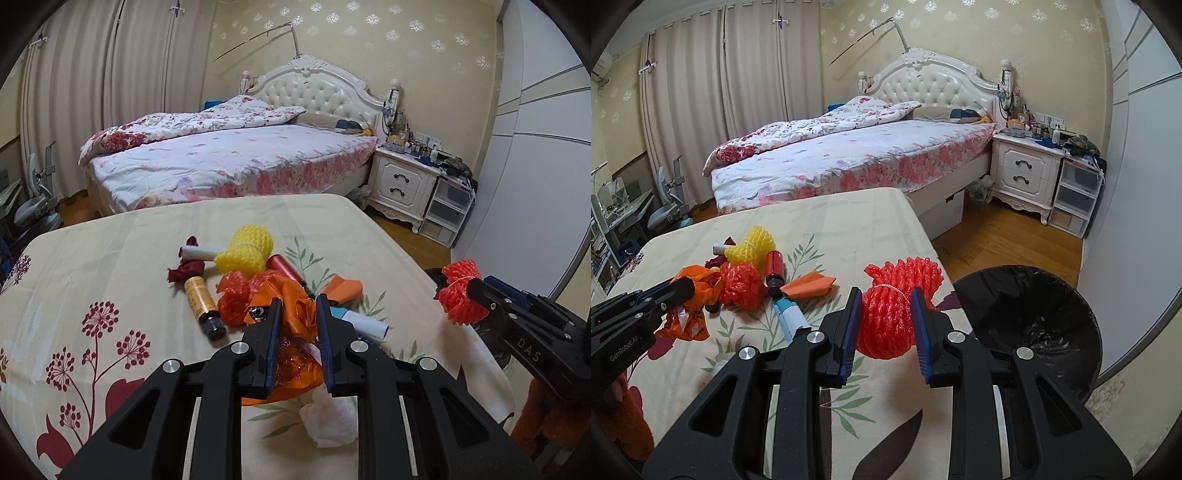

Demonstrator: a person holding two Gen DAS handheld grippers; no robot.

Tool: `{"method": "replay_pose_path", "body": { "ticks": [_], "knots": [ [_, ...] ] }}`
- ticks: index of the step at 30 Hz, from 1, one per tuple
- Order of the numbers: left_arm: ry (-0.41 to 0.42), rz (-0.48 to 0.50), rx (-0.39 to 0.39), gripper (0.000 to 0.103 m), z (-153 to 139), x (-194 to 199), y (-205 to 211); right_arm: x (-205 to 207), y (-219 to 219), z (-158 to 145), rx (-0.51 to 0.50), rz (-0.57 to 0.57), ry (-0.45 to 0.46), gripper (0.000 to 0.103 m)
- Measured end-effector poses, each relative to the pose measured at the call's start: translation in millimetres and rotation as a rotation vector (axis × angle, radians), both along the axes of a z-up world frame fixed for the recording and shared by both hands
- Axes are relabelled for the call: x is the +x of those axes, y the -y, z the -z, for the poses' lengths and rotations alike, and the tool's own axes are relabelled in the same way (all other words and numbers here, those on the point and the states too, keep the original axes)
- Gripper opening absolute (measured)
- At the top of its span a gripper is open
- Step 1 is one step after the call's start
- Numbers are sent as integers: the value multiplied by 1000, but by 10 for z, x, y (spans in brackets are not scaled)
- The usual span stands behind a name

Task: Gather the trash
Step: 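Carry both items over the black bin and open both grippers to drop them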

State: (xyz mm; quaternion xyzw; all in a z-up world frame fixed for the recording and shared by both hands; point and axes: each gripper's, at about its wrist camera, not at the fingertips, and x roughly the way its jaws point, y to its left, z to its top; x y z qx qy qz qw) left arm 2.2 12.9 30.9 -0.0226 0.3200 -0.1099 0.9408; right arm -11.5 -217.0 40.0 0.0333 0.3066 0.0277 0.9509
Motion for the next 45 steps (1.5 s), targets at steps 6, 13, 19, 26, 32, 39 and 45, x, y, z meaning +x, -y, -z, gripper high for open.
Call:
{"method": "replay_pose_path", "body": {
  "ticks": [6,13,19,26,32,39,45],
  "knots": [
    [34,86,-19,20,-98,135,376,30,291,-28,-12,76,18,27],
    [67,205,-21,20,-110,298,927,110,658,-6,-31,179,30,27],
    [103,287,6,20,-54,434,1392,217,953,90,-23,255,26,27],
    [72,339,4,20,59,681,1725,359,1172,183,-22,303,18,27],
    [58,374,20,20,168,809,1989,408,1323,263,-5,330,4,27],
    [40,352,39,46,283,944,2091,437,1457,316,10,381,7,47],
    [38,324,27,65,270,965,2050,444,1487,314,-2,409,8,50]
  ]
}}
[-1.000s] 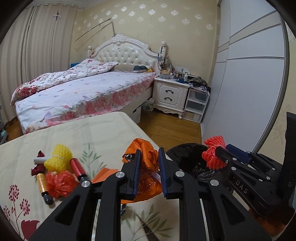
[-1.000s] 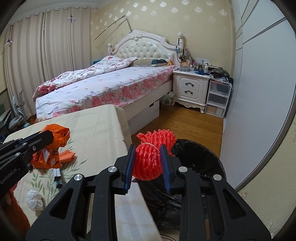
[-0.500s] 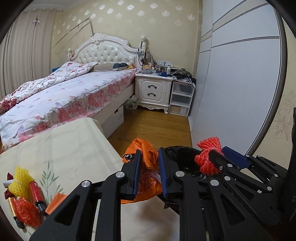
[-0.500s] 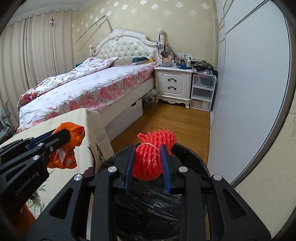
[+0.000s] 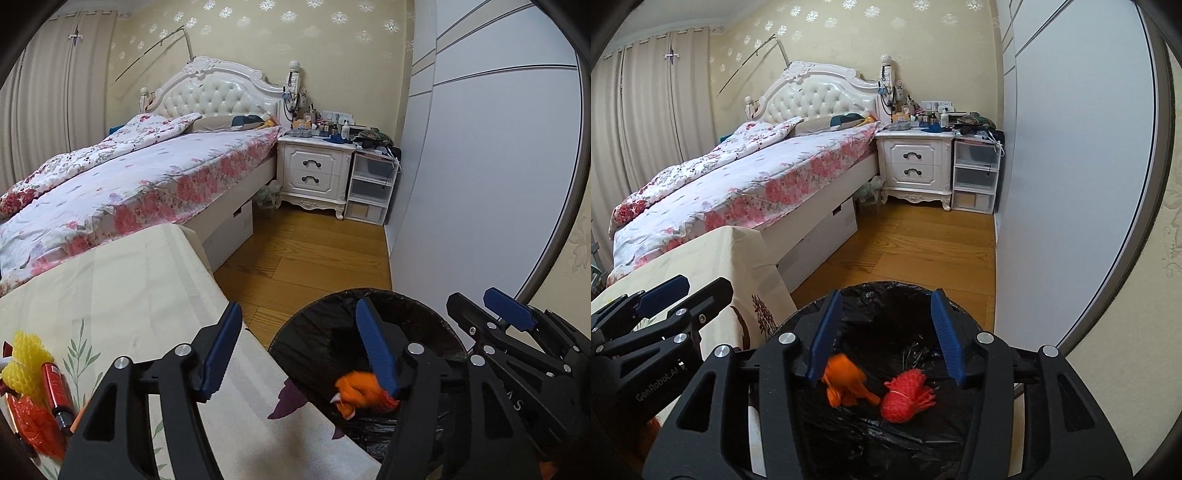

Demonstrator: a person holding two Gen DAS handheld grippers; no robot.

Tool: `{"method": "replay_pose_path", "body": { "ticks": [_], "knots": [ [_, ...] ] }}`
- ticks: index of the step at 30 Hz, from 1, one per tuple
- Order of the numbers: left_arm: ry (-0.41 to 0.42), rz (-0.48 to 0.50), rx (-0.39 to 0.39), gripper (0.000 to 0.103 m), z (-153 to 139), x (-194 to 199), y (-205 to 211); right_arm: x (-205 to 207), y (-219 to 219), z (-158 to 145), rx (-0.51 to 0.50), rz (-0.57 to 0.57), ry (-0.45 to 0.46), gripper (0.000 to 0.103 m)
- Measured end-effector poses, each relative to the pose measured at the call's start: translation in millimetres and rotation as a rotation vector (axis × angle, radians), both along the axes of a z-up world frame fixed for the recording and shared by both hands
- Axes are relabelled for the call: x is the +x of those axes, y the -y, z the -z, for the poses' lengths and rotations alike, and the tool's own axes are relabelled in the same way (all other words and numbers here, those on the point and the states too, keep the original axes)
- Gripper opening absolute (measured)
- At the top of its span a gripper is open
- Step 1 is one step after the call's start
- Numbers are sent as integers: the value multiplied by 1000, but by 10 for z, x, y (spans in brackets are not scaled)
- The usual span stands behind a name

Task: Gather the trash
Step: 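Carry both items over the black bin and open both grippers to drop them, then return to the table and grasp the white tissue with the left gripper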

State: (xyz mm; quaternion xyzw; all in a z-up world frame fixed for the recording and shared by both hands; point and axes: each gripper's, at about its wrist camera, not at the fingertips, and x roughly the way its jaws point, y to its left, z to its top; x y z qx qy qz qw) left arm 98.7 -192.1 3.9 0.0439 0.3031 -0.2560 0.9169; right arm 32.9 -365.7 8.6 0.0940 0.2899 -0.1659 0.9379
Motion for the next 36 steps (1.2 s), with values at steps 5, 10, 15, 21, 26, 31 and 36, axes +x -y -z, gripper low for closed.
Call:
{"method": "replay_pose_path", "body": {
  "ticks": [5,10,15,21,26,31,36],
  "knots": [
    [3,-31,3,69,-31,14,-90,-26,-20,-28,-17,7,2,55],
    [9,-68,24,71,-78,-29,-192,-33,-23,-39,-11,3,4,58],
    [-21,-111,40,72,-105,-138,-396,-101,-152,-55,-6,-23,-6,61],
    [-43,-156,71,72,-89,-420,-642,-302,-343,-64,28,-79,-24,61],
    [-56,-202,74,72,-82,-661,-872,-526,-601,-83,19,-135,-32,61],
    [-48,-244,77,72,-104,-902,-1078,-767,-800,-80,8,-183,-41,62],
    [-61,-280,89,73,-18,-1089,-1240,-954,-946,-32,7,-221,-55,62]
  ]
}}
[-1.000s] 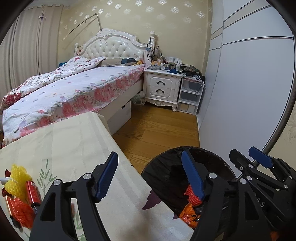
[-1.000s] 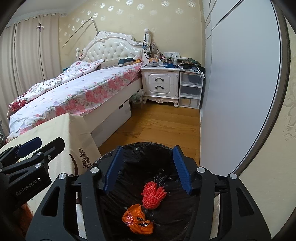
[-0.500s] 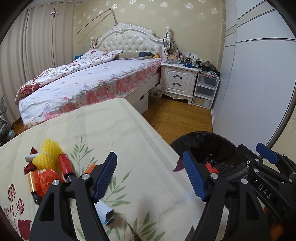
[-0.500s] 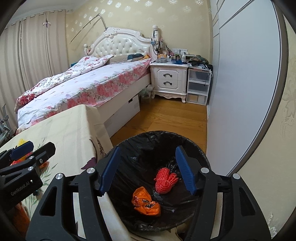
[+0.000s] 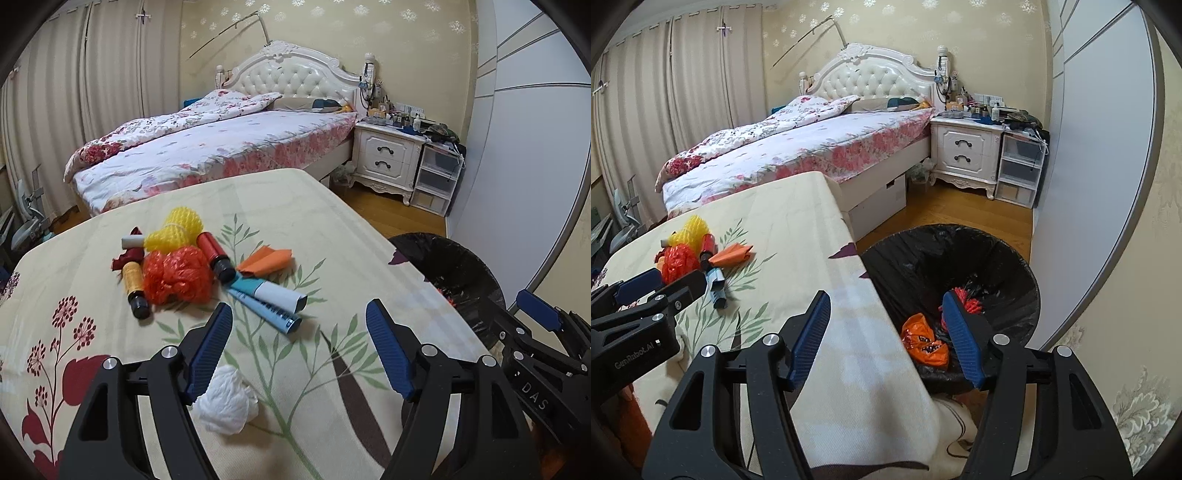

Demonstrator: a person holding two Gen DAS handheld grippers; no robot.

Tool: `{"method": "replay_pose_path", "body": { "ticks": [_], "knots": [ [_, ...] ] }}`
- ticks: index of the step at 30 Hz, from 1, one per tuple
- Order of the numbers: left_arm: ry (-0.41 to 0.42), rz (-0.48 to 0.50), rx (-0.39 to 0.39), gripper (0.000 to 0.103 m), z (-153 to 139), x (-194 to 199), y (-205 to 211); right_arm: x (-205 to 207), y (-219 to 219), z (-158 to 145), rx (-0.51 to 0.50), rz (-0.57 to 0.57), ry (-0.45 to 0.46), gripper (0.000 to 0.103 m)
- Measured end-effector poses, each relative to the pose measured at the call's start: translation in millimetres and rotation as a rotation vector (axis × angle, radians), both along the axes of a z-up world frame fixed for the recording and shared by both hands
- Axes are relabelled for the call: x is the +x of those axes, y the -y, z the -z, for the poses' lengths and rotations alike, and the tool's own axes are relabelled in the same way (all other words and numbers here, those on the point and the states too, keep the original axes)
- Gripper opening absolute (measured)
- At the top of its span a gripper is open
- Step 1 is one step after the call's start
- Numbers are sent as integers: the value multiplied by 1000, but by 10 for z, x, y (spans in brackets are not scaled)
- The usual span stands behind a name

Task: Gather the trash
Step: 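Return to the table and grasp the white tissue with the left gripper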

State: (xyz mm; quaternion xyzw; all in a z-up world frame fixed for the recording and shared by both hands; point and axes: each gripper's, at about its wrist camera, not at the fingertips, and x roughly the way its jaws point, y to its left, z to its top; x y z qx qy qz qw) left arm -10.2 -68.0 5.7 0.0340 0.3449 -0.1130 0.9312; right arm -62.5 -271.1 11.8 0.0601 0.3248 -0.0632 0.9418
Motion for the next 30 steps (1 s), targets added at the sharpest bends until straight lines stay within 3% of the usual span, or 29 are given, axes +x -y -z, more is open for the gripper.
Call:
{"method": "replay_pose_path", "body": {
  "ticks": [11,20,23,30],
  "knots": [
    [-71,-63,28,72,348,-148,-371,-142,-212,90,19,-53,-13,62],
    [-103,-42,29,51,401,-167,-415,-106,-293,80,17,-74,-15,62],
    [-121,-44,27,36,428,-147,-438,-87,-317,84,16,-84,-20,62],
    [-95,-47,26,32,360,-153,-523,25,-446,58,20,-126,-24,62]
  ]
}}
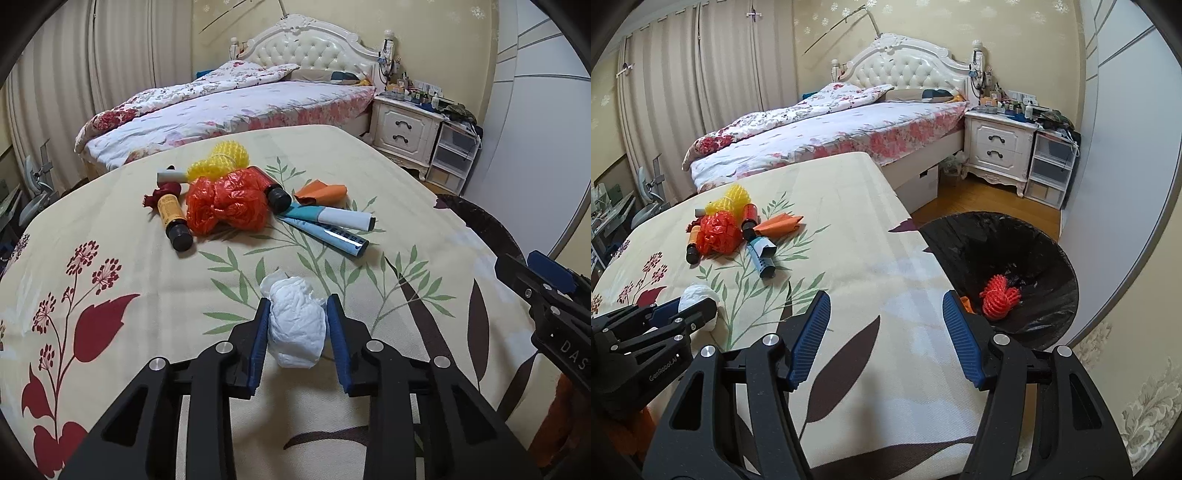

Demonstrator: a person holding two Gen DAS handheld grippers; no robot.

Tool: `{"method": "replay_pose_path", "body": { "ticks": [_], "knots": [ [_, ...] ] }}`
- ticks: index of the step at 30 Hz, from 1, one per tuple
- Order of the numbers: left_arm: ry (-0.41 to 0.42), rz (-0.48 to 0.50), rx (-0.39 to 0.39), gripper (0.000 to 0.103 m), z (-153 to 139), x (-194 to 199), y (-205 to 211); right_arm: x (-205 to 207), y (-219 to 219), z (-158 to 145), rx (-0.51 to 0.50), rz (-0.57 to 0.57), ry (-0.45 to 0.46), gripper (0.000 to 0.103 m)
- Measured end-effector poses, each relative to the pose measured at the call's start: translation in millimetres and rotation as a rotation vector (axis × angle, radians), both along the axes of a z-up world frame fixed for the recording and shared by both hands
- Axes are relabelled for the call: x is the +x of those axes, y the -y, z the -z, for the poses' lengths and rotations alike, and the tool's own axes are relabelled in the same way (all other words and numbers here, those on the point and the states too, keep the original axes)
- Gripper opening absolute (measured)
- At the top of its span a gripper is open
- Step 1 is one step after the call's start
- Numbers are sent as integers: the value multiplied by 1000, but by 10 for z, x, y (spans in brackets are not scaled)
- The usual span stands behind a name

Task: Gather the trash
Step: 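Return to the table and grasp the white tissue with the left gripper, then grasp the teal pen with the right gripper while the left gripper holds the tissue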

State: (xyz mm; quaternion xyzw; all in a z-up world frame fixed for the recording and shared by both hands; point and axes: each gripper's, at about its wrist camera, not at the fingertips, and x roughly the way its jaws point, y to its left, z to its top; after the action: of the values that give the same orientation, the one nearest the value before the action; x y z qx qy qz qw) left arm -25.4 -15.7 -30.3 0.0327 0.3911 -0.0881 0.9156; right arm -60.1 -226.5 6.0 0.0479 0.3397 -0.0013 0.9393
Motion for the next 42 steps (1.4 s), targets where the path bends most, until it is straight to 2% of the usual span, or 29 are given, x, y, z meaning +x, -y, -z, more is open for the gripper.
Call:
{"method": "replay_pose_path", "body": {
  "ticks": [7,13,22,31,33,37,39,42],
  "knots": [
    [41,-65,13,32,-138,166,-286,247,-222,-56,4,-59,-3,62],
    [43,-117,5,32,-179,360,-550,516,-458,-64,31,-126,-26,62],
    [37,-137,25,32,-135,549,-717,843,-787,37,12,-198,-77,61],
    [31,-150,20,32,-107,605,-821,1003,-966,124,-1,-256,-136,42],
    [26,-154,15,32,-102,604,-825,997,-982,145,-4,-266,-146,31],
    [19,-159,9,32,-85,601,-837,966,-979,146,16,-279,-146,22],
    [15,-158,6,32,-76,591,-830,944,-978,148,22,-287,-151,10],
    [16,-157,1,32,-82,569,-820,893,-992,149,22,-293,-149,9]
  ]
}}
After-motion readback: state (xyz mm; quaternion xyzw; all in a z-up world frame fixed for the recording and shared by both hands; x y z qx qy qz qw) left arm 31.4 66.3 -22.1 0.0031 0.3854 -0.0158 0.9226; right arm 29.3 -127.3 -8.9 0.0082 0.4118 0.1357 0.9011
